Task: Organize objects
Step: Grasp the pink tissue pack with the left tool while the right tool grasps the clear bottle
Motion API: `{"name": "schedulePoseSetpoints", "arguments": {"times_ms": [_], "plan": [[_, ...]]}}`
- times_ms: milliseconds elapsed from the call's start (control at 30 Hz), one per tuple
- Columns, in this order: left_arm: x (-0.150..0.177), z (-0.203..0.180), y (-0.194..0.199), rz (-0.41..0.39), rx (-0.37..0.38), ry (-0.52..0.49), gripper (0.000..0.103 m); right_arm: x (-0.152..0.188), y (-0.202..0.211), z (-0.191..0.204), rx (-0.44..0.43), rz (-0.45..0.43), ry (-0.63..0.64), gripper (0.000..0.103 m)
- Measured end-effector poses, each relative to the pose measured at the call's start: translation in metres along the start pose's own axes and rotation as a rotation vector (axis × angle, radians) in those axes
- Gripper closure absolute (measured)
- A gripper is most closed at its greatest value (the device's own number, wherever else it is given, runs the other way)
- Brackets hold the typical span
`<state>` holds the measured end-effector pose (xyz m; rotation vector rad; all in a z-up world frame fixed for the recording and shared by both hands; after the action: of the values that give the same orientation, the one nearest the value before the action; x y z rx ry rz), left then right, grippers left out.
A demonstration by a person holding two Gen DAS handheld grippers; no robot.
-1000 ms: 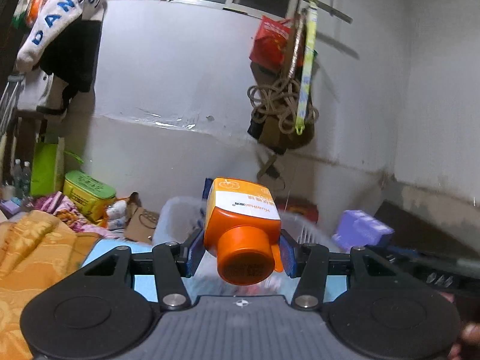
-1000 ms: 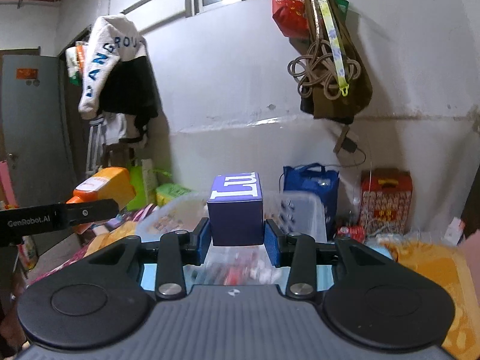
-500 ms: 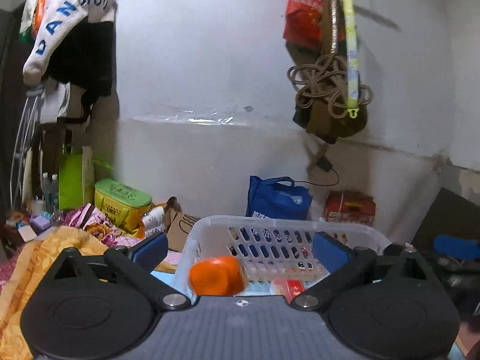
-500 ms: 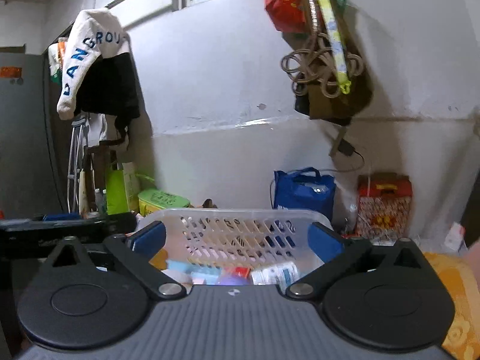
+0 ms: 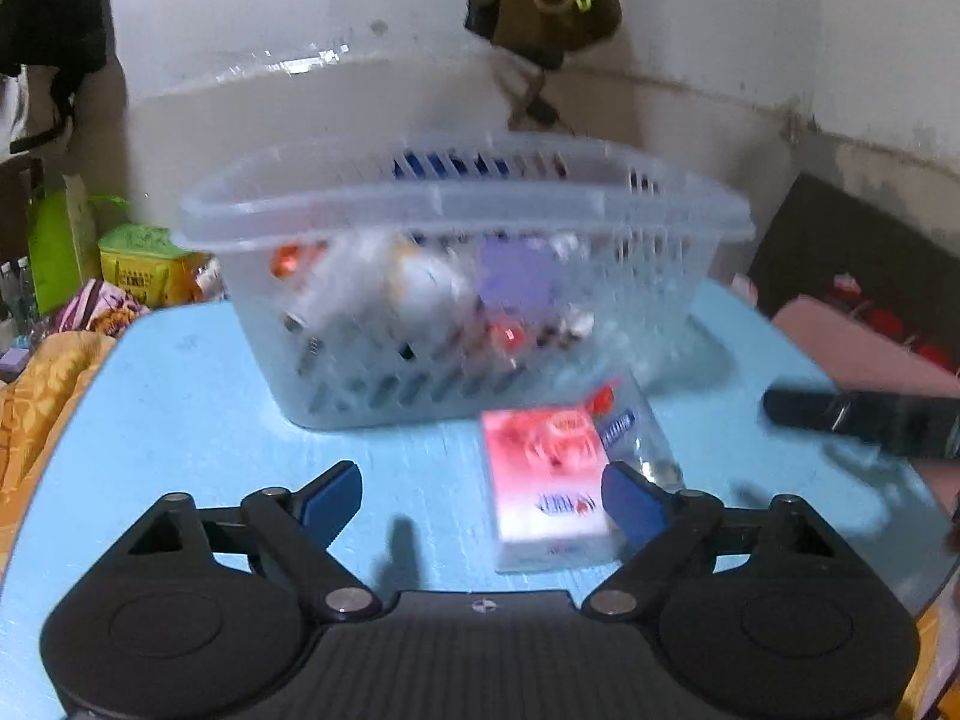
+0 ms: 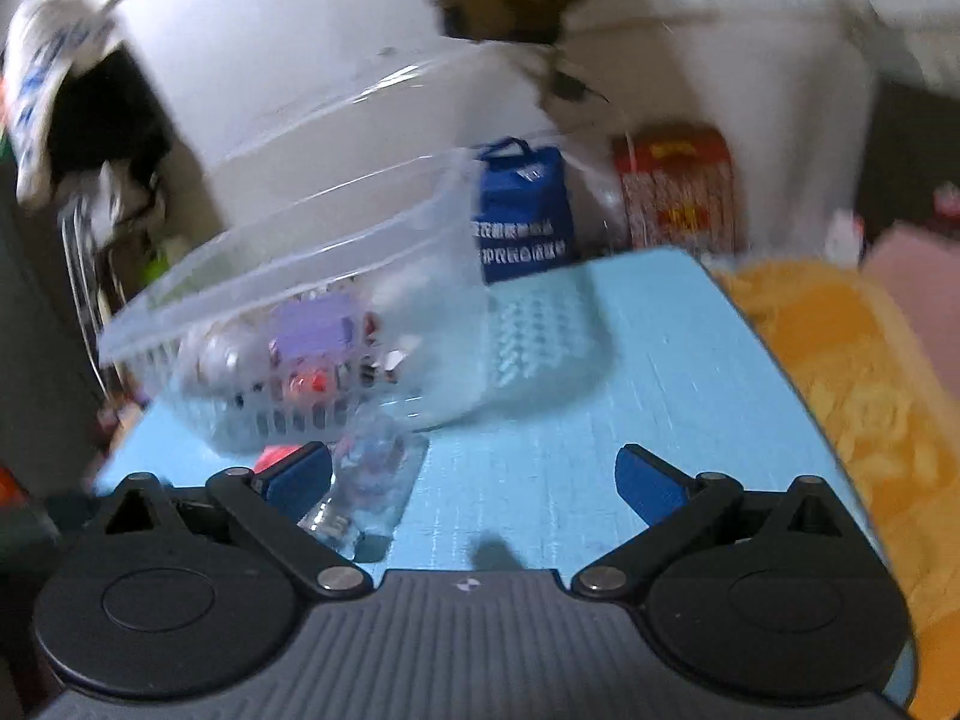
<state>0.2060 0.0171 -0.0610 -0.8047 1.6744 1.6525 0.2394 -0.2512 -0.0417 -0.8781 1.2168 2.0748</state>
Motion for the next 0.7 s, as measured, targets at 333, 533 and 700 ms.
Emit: {"name": "schedulePoseSetpoints", "arguments": {"times_ms": [333,533,700], "plan": [[0.012,-0.02,-0.001,-0.011,-0.032,-0.04,0.014,0.004,-0.005,0.001,-0.001,0.022,0.035,0.0],[0.012,-0.034,-0.005,-0.016,-0.015,-0.071,0.015,0.003,0.001,0.0,-0.006,0.006,0.03,0.0],[0.019,-0.039,-0.018,0.005,-0.04,-0.096,0.03,0.005,0.0,0.003,-0.01,0.006,0.036,0.0]]}}
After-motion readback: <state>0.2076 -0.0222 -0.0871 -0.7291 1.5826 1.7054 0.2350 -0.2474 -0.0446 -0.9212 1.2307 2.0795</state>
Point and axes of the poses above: each gripper's, at about its wrist camera, not at the fingertips, and y roughly against the way its jaws point, z to its left, x to its underside, the point moved 1 cm from there along -y, roughly the way its jaws point, and after that the axes turned 6 degrees about -x, right-handed, at the moved point
